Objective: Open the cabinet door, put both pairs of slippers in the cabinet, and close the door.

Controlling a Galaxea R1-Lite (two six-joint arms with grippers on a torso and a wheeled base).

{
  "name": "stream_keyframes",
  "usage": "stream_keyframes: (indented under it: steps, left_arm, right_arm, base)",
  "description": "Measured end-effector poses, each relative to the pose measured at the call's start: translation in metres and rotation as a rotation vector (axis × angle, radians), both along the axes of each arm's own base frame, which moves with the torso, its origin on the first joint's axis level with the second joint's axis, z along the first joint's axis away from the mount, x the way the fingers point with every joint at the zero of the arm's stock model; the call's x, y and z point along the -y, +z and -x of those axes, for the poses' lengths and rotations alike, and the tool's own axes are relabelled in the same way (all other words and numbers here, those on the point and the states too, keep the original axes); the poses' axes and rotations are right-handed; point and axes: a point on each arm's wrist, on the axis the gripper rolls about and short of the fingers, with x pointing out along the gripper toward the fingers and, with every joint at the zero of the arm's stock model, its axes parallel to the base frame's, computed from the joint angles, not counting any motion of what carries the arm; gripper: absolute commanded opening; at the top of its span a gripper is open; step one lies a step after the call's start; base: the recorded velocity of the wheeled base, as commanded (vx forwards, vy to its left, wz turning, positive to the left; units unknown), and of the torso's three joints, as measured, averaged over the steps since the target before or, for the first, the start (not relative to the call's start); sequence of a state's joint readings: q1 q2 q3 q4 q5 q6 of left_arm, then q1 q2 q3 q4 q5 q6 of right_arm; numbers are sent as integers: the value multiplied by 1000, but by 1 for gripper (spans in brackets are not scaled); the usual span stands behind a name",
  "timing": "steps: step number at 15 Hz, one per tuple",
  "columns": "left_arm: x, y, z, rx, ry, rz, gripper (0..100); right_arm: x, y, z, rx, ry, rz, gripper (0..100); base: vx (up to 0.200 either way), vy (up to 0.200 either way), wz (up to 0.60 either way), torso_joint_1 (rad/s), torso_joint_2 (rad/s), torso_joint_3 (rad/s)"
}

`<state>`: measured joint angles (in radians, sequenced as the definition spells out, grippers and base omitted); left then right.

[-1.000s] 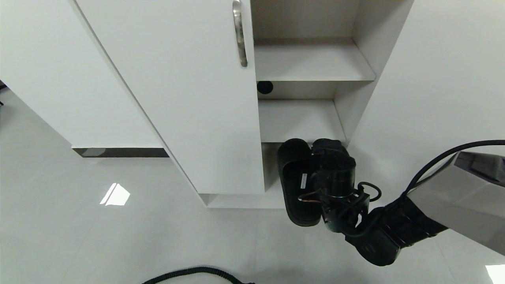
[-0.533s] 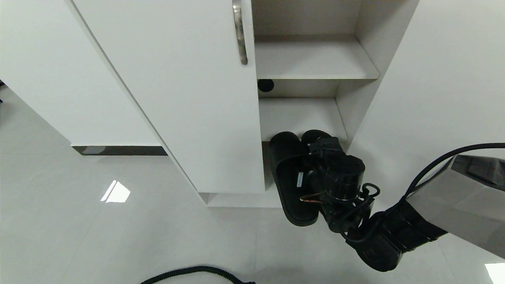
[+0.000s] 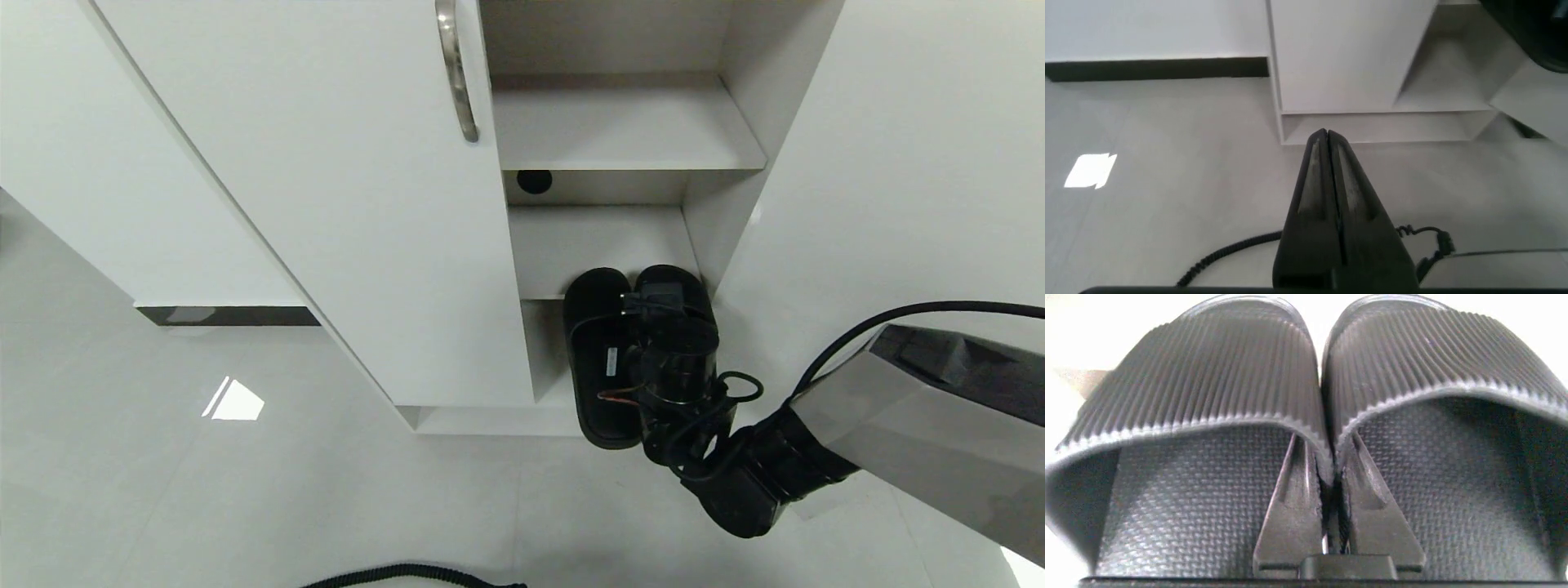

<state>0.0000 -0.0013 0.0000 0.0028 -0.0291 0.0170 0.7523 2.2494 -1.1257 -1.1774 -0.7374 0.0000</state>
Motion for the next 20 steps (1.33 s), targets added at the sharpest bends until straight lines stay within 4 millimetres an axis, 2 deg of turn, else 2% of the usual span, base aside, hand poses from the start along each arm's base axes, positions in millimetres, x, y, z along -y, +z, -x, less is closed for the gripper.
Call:
stream_keyframes:
  steps: [3, 9, 15, 20]
  left_arm:
    - [0, 0, 0, 0, 0, 0, 0]
    - [0, 0, 0, -1, 0, 5, 0]
    - [0, 0, 0, 0, 0, 6, 0]
    - [0, 0, 0, -1, 0, 13, 0]
  right_arm:
    - [0, -2, -1, -1, -3, -2, 0]
    - [-2, 0, -6, -10, -5, 7, 0]
    - [-9, 10, -28, -11, -26, 7, 0]
    - [-13, 12, -54, 4, -57, -5, 0]
  base:
    - [0, 0, 0, 0, 0, 0]
    - [200, 0, 0, -1, 3, 2]
    - [200, 0, 0, 1, 3, 2]
    - [0, 0, 0, 0, 0, 0]
